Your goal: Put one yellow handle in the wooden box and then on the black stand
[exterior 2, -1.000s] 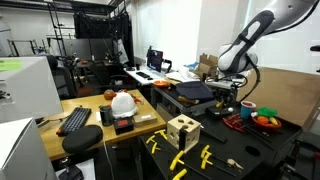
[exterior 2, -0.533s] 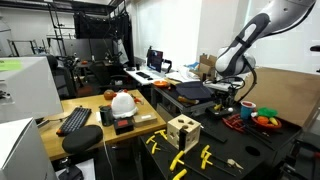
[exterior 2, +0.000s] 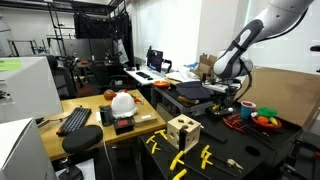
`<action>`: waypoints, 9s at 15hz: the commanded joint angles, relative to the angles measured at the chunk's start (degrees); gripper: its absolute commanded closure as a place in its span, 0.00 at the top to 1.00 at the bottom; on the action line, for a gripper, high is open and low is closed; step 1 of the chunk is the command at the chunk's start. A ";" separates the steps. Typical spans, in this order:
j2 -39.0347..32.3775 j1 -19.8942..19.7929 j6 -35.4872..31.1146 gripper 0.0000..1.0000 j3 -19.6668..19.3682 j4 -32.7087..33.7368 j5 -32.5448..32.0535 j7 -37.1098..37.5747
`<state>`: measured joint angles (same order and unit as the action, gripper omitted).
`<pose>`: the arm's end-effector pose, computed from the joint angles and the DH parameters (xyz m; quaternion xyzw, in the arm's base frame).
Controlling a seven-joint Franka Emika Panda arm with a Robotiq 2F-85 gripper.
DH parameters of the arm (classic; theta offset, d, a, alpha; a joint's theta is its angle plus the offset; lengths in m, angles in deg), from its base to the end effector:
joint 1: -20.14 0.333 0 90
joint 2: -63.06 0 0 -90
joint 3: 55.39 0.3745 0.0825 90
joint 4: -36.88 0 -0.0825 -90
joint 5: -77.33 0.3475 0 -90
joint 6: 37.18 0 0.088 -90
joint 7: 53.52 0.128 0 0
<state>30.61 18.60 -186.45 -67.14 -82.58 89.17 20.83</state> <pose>0.5751 -0.1327 0.2116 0.6676 -0.7444 -0.0095 0.0098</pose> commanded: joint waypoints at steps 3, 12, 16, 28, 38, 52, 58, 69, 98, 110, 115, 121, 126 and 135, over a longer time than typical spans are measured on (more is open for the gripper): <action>-1.89 -1.02 -0.52 0.04 0.70 2.05 1.98 0.22; -3.94 -1.16 -2.88 0.04 1.06 2.57 2.35 -0.59; -4.44 -1.18 -3.70 0.04 1.31 2.43 2.40 -0.86; -5.15 -1.24 -5.45 0.04 1.26 2.23 2.10 -1.62; -6.38 -2.12 -5.25 0.04 1.36 2.81 2.33 -2.43; -8.42 -2.40 -5.79 0.04 1.90 4.35 2.43 -2.97; -9.43 -2.57 -6.00 0.04 2.13 5.19 2.55 -3.30; -9.98 -2.82 -6.41 0.04 2.68 5.75 2.53 -3.54; -9.49 -3.35 -6.35 0.04 2.37 5.18 2.57 -5.65; -9.61 -3.72 -5.80 0.04 2.46 4.86 2.56 -5.89; -9.56 -3.91 -5.74 0.04 2.80 4.87 2.72 -6.32; -9.40 -3.88 -5.75 0.04 2.89 4.87 2.94 -7.42; -9.48 -3.85 -5.72 0.04 3.03 4.93 3.06 -7.70; -9.67 -3.65 -6.15 0.04 2.81 5.08 2.92 -7.53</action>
<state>20.05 15.38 -192.57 -64.86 -77.01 90.17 15.35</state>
